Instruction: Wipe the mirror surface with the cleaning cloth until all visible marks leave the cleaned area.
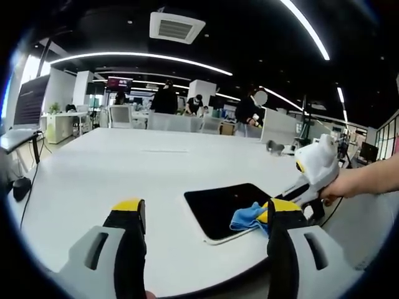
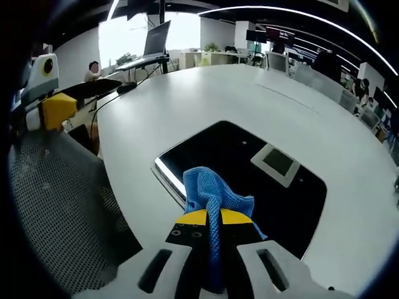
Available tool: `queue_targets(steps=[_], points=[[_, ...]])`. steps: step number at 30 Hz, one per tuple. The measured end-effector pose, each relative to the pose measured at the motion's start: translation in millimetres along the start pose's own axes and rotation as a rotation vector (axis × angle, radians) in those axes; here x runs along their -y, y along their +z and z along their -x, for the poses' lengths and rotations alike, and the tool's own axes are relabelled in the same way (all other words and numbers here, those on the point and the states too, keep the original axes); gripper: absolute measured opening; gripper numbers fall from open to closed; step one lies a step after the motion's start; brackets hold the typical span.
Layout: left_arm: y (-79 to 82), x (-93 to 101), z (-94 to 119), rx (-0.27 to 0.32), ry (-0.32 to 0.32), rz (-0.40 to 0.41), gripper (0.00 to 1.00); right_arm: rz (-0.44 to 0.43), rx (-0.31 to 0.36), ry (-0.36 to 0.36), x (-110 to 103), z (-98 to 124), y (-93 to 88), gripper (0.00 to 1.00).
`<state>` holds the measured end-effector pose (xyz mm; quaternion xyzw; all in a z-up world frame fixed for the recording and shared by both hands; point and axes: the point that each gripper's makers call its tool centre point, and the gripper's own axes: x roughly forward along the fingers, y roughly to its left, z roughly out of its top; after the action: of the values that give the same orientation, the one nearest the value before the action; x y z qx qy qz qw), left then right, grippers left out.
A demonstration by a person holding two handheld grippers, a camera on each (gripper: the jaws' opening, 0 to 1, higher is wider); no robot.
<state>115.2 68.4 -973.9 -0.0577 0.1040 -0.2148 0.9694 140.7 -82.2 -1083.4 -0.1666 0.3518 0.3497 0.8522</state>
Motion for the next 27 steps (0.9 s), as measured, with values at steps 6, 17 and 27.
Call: queue_targets(steps=[6, 17, 27], points=[[-0.7, 0.7, 0.0, -0.006, -0.003, -0.005, 0.78, -0.019, 0.001, -0.005, 3.9, 3.1, -3.6, 0.00], [2.5, 1.5, -1.2, 0.010, -0.010, -0.001, 0.78, -0.004, -0.008, 0.004, 3.8, 2.4, -3.1, 0.00], [1.3, 2.4, -0.5, 0.004, -0.012, 0.000, 0.78, -0.017, -0.004, 0.002, 10.9, -1.8, 0.9, 0.00]])
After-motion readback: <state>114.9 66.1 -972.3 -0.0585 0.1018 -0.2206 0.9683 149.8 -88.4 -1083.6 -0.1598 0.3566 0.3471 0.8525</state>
